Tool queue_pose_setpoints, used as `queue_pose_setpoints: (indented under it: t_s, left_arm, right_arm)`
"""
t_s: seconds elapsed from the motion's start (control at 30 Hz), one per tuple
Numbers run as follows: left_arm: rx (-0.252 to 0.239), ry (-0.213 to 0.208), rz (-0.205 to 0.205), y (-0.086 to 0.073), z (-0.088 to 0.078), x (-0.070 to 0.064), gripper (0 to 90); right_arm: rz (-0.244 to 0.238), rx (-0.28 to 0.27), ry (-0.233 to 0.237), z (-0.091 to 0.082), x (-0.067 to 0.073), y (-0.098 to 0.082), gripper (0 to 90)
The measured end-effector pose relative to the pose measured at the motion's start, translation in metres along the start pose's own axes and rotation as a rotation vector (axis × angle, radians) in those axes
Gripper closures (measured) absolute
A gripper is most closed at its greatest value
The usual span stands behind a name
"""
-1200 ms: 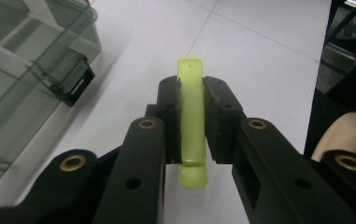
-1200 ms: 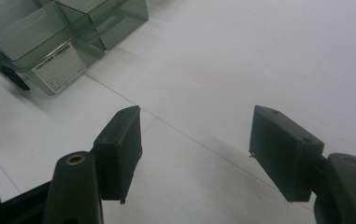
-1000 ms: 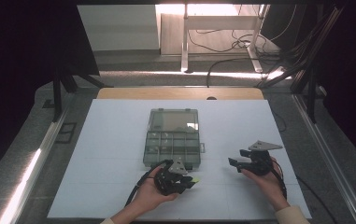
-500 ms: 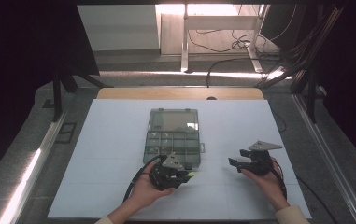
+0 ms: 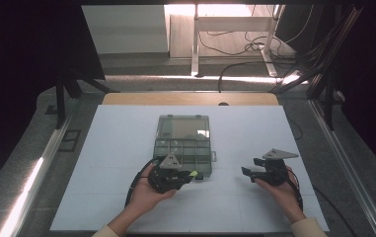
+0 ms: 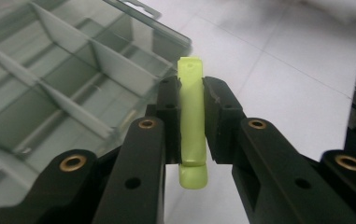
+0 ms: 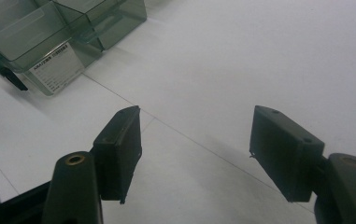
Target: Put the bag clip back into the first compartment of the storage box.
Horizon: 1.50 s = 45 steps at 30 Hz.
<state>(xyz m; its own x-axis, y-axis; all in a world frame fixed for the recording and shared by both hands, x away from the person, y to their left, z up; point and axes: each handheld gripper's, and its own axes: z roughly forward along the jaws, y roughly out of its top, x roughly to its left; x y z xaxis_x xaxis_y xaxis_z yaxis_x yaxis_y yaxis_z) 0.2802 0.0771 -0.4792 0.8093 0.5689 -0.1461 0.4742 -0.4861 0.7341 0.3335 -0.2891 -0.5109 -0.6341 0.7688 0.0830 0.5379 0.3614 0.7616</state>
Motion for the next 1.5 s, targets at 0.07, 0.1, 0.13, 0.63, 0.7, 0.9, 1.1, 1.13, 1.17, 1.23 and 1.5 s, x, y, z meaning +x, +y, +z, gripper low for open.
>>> queue_pose_setpoints:
  t_s: [0.07, 0.1, 0.13, 0.63, 0.7, 0.9, 1.1, 1.13, 1.17, 1.23, 1.5]
  left_arm:
    - [-0.004, 0.008, -0.004, 0.000, -0.002, 0.003, 78.1]
    - [-0.008, 0.014, -0.008, -0.001, -0.003, 0.006, 78.1]
    - [-0.009, 0.016, -0.008, -0.001, -0.005, 0.008, 78.1]
    - [-0.047, 0.067, -0.071, -0.005, -0.019, 0.031, 78.1]
    - [-0.052, 0.077, -0.081, -0.006, -0.021, 0.035, 78.1]
    - [-0.063, 0.095, -0.109, -0.009, -0.025, 0.044, 78.1]
    - [-0.070, 0.110, -0.129, -0.010, -0.028, 0.052, 78.1]
    - [-0.072, 0.111, -0.132, -0.010, -0.028, 0.053, 78.1]
    - [-0.071, 0.114, -0.133, -0.009, -0.027, 0.055, 78.1]
    - [-0.071, 0.119, -0.134, -0.007, -0.026, 0.058, 78.1]
    - [-0.070, 0.133, -0.155, -0.002, -0.023, 0.074, 78.1]
  right_arm:
    - [0.000, 0.000, 0.000, 0.000, 0.000, 0.000, 33.8]
    - [0.000, 0.000, 0.000, 0.000, 0.000, 0.000, 33.8]
    - [-0.001, 0.000, 0.000, 0.000, 0.000, 0.000, 33.8]
    - [0.000, 0.001, 0.000, 0.000, 0.000, 0.000, 33.8]
    - [0.000, 0.001, -0.001, 0.000, 0.000, 0.000, 33.8]
    - [-0.001, 0.001, -0.002, 0.000, 0.000, 0.000, 33.8]
    - [0.000, 0.000, -0.002, 0.000, 0.000, 0.000, 33.8]
    - [0.001, 0.000, -0.002, 0.000, 0.000, 0.000, 33.8]
    - [0.001, 0.000, -0.002, 0.000, 0.000, 0.000, 33.8]
    - [0.001, 0.000, -0.003, 0.000, 0.000, 0.000, 33.8]
    - [-0.002, -0.007, -0.009, -0.002, 0.000, 0.001, 33.7]
